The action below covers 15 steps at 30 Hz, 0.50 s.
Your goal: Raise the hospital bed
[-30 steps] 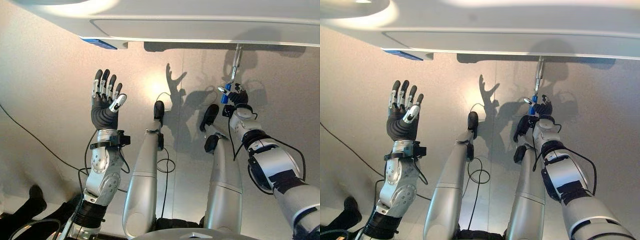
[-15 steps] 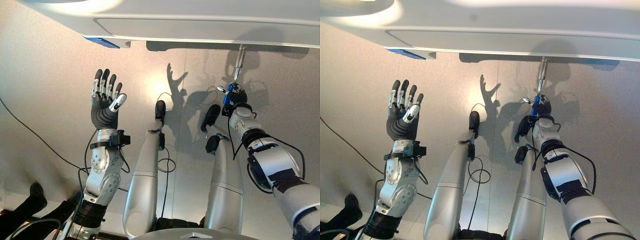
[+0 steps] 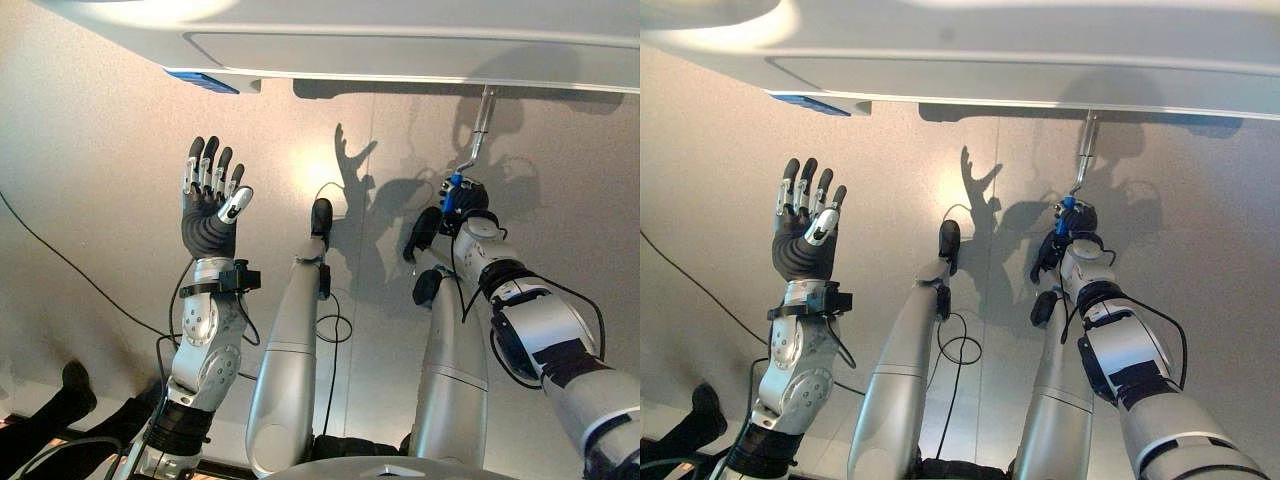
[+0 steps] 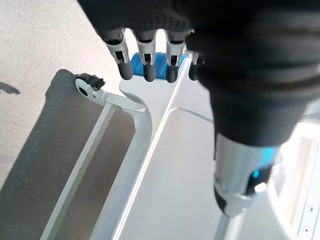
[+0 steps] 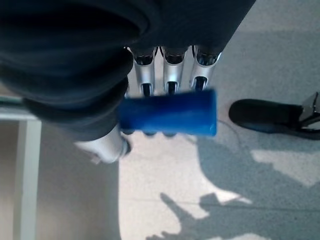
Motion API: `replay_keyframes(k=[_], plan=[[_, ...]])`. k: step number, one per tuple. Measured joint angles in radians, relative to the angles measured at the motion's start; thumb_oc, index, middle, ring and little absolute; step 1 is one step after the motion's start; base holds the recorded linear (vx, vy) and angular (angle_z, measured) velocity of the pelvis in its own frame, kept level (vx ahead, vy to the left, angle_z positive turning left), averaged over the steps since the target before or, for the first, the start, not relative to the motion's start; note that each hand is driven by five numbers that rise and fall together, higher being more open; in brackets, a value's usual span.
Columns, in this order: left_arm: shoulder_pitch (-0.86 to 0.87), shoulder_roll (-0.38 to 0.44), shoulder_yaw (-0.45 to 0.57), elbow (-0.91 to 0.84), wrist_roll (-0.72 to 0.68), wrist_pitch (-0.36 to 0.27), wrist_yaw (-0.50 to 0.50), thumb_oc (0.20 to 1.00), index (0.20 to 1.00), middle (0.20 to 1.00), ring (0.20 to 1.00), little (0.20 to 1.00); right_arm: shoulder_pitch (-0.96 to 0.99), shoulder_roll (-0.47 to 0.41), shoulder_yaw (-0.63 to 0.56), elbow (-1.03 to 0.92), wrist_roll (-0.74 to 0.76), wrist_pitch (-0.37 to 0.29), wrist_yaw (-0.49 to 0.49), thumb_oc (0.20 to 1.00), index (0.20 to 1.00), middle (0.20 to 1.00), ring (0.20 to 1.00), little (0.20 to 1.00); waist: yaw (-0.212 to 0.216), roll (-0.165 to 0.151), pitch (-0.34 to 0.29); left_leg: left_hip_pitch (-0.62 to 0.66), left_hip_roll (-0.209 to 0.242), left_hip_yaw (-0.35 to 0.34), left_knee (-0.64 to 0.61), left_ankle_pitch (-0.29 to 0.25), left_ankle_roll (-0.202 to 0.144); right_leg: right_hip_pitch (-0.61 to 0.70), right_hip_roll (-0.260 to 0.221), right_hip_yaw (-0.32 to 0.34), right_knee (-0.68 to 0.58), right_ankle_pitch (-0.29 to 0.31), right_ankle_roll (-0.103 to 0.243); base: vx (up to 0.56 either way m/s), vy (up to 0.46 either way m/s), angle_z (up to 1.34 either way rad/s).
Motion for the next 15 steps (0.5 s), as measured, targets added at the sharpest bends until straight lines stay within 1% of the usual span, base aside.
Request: replay_keyframes(k=[15], plan=[[-0.004,0.000,0.000,0.000,0.000,0.000,0.000,1.000,1.000,1.000,1.000,1.000,0.004,0.008,-0.001,-0.002,0.018,0.001,0.000,0.200,0.200,0.200,0.200,0.200,0.004,0.000,0.000,0.000,0.000,0.004,-0.001,0.000,0.000,-0.001,0.000,0.000,-0.002,0.000,0.000,0.00,0.000,0.00]])
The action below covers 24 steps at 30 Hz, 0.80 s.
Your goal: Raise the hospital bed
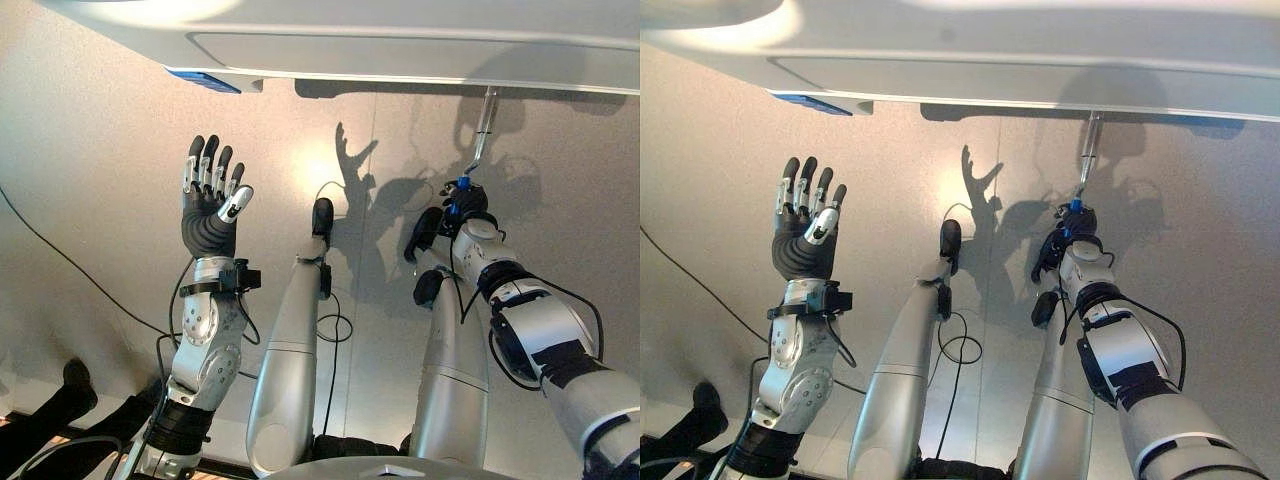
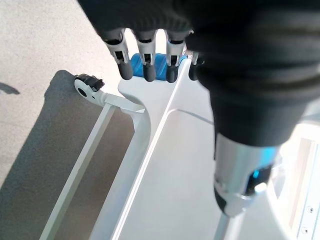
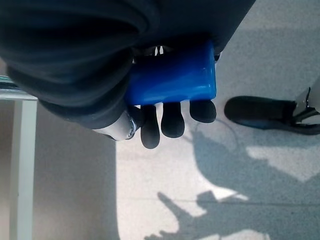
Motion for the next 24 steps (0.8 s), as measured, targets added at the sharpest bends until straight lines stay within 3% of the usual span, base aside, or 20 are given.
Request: replay_keyframes(k=[13,24], plan=[[-0.001,0.014,-0.001,0.000,0.000,0.000,0.000,1.000,1.000,1.000,1.000,1.000,0.004,0.002,-0.020,-0.002,0.000,0.000,-0.010,0.200,0.200,0.200,0.200,0.200,0.000,0.000,0.000,0.006,0.000,0.011,0.002,0.000,0.001,-0.001,0.001,0.011,0.001,0.002,0.002,0.00,0.000,0.00],[0.000,0.047,-0.020,-0.003,0.000,-0.001,-0.001,1.000,1.000,1.000,1.000,1.000,0.029,-0.075,-0.060,0.008,0.000,-0.003,-0.019,0.200,0.200,0.200,0.200,0.200,0.009,0.000,0.000,0.020,-0.002,0.022,0.002,0.001,0.004,0.002,0.000,0.028,0.010,0.005,0.004,0.00,-0.003,-0.01]])
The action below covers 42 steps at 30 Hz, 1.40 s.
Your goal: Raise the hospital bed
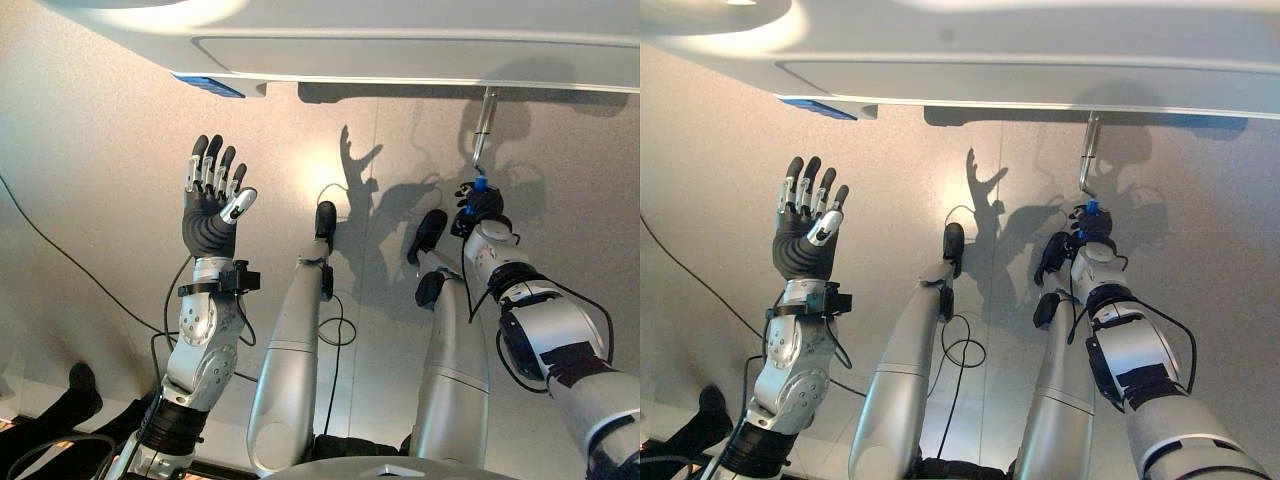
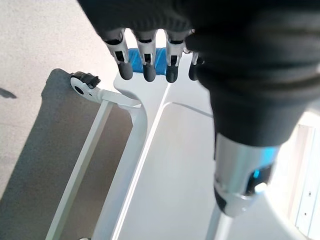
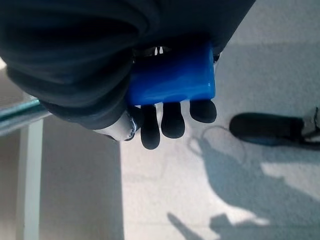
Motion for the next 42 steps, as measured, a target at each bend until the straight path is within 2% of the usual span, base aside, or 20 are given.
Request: replay_keyframes(k=[10,13,15,16,19,20,22,27,37,42], plan=[[0.000,0.010,-0.001,-0.007,0.000,0.000,-0.011,1.000,1.000,1.000,1.000,1.000,0.039,-0.041,-0.014,-0.046,0.001,-0.018,0.009,0.200,0.200,0.200,0.200,0.200,-0.003,0.000,0.000,0.001,0.001,0.017,-0.001,-0.002,0.002,-0.010,0.002,0.014,0.000,0.001,0.001,0.00,-0.004,-0.01],[0.001,0.010,-0.001,-0.007,0.000,0.000,-0.012,1.000,1.000,1.000,1.000,1.000,0.059,-0.041,-0.014,-0.082,0.005,-0.026,0.010,0.200,0.200,0.200,0.200,0.200,-0.016,0.000,0.000,0.000,0.001,0.023,-0.001,-0.004,0.005,-0.015,0.003,0.022,0.000,0.003,0.005,0.01,-0.018,-0.04],[0.002,0.009,0.000,-0.008,0.001,0.000,-0.012,1.000,1.000,1.000,1.000,1.000,0.096,-0.041,-0.014,-0.160,0.010,-0.029,0.012,0.200,0.200,0.200,0.200,0.200,-0.029,0.000,0.000,0.000,0.001,0.025,-0.002,-0.005,0.005,-0.015,0.003,0.024,-0.002,0.003,0.005,0.00,-0.012,-0.02],[0.004,0.008,0.003,-0.008,0.001,0.000,-0.012,1.000,1.000,1.000,1.000,1.000,0.158,-0.041,-0.014,-0.265,0.022,-0.034,0.009,0.200,0.200,0.200,0.200,0.200,-0.037,-0.001,0.000,0.000,0.002,0.025,-0.003,-0.005,0.005,-0.016,0.005,0.024,-0.004,0.003,0.006,0.00,0.000,0.00],[0.019,0.004,0.021,-0.013,0.001,0.000,-0.012,1.000,1.000,1.000,1.000,1.000,0.268,-0.038,-0.014,-0.450,0.025,-0.087,0.007,0.200,0.200,0.200,0.200,0.200,-0.069,-0.002,0.001,0.001,0.004,0.027,-0.005,-0.011,0.004,-0.016,0.009,0.026,-0.010,0.001,0.003,0.04,-0.022,-0.04],[0.024,0.002,0.025,-0.015,0.001,-0.002,-0.011,1.000,1.000,1.000,1.000,1.000,0.287,-0.038,-0.014,-0.483,0.025,-0.090,0.007,0.200,0.200,0.200,0.200,0.200,-0.069,-0.003,0.000,-0.001,0.006,0.028,-0.003,-0.010,0.004,-0.016,0.010,0.025,-0.009,0.004,0.006,0.00,-0.013,-0.05],[0.037,-0.010,0.034,-0.030,0.001,-0.003,-0.011,1.000,1.000,1.000,1.000,1.000,0.327,-0.037,-0.012,-0.556,0.018,-0.112,0.008,0.200,0.200,0.200,0.200,0.200,-0.095,-0.003,0.001,0.002,0.010,0.028,-0.001,-0.015,0.003,-0.013,0.014,0.026,-0.011,0.001,0.007,-0.01,-0.014,-0.05],[0.057,-0.015,0.090,-0.056,0.001,-0.011,0.001,1.000,1.000,1.000,1.000,1.000,0.482,-0.035,-0.019,-0.800,0.003,-0.141,-0.008,0.200,0.200,0.200,0.200,0.200,-0.111,-0.011,0.000,0.019,0.017,0.026,-0.008,-0.026,0.001,0.006,0.023,0.023,-0.022,-0.006,0.008,0.01,-0.003,-0.02],[0.062,-0.012,0.123,-0.071,0.002,-0.021,0.022,1.000,1.000,1.000,1.000,1.000,0.642,-0.021,-0.034,-1.069,-0.023,-0.140,-0.009,0.200,0.200,0.200,0.200,0.200,-0.118,-0.022,0.002,0.022,0.014,0.027,-0.003,-0.029,0.005,0.019,0.021,0.024,-0.030,-0.003,0.016,0.00,0.000,0.00],[0.084,-0.008,0.140,-0.089,0.003,-0.021,0.022,1.000,1.000,1.000,1.000,1.000,0.661,-0.014,-0.027,-1.118,-0.022,-0.127,0.000,0.200,0.200,0.200,0.200,0.200,-0.127,-0.034,0.004,0.024,0.013,0.026,0.004,-0.032,0.009,0.032,0.022,0.022,-0.043,0.003,0.024,0.00,0.000,0.00]])
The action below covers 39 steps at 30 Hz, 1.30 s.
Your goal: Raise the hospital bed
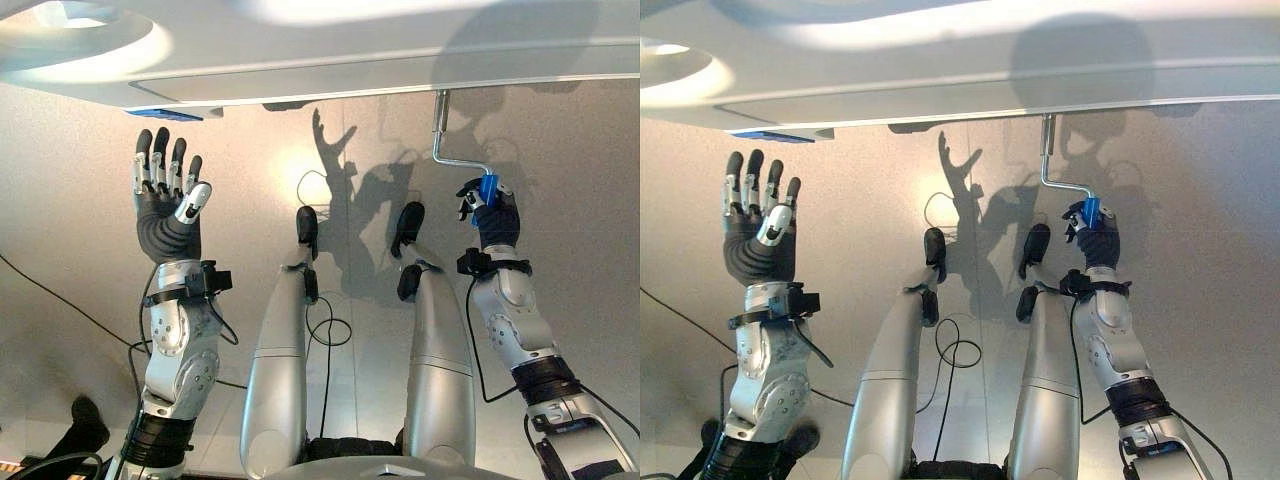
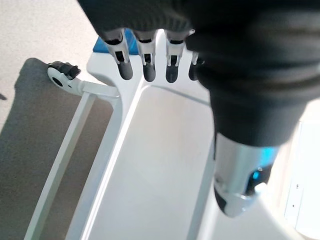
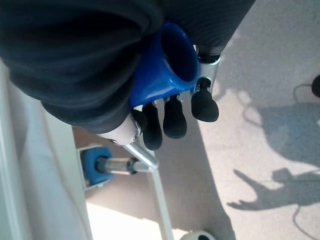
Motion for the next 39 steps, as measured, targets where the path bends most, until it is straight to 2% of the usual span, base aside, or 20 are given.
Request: replay_keyframes(k=[16,23,39], plan=[[0.056,0.016,0.000,-0.008,0.000,0.002,-0.002,1.000,1.000,1.000,1.000,1.000,0.017,-0.070,0.110,-0.110,0.121,0.043,0.018,0.200,0.200,0.200,0.200,0.200,-0.008,-0.007,0.001,0.019,-0.008,-0.005,0.022,-0.010,0.013,0.043,-0.010,-0.007,-0.014,0.012,0.009,0.00,0.000,0.00],[0.060,0.039,-0.001,-0.009,0.001,0.003,-0.002,1.000,1.000,1.000,1.000,1.000,-0.018,-0.086,0.153,-0.111,0.151,0.063,0.008,0.200,0.200,0.200,0.200,0.200,0.011,-0.007,0.001,0.033,-0.009,-0.006,0.026,-0.011,0.014,0.062,-0.011,-0.009,-0.014,0.013,0.012,-0.01,0.017,0.00],[0.062,0.036,-0.007,-0.008,0.036,0.004,0.006,1.000,1.000,1.000,1.000,1.000,-0.059,-0.062,0.221,-0.108,0.179,0.094,-0.025,0.200,0.200,0.200,0.200,0.200,0.026,-0.005,0.001,0.043,-0.011,-0.011,0.026,-0.011,0.014,0.074,-0.015,-0.013,-0.009,0.014,0.010,0.00,0.017,0.01]])
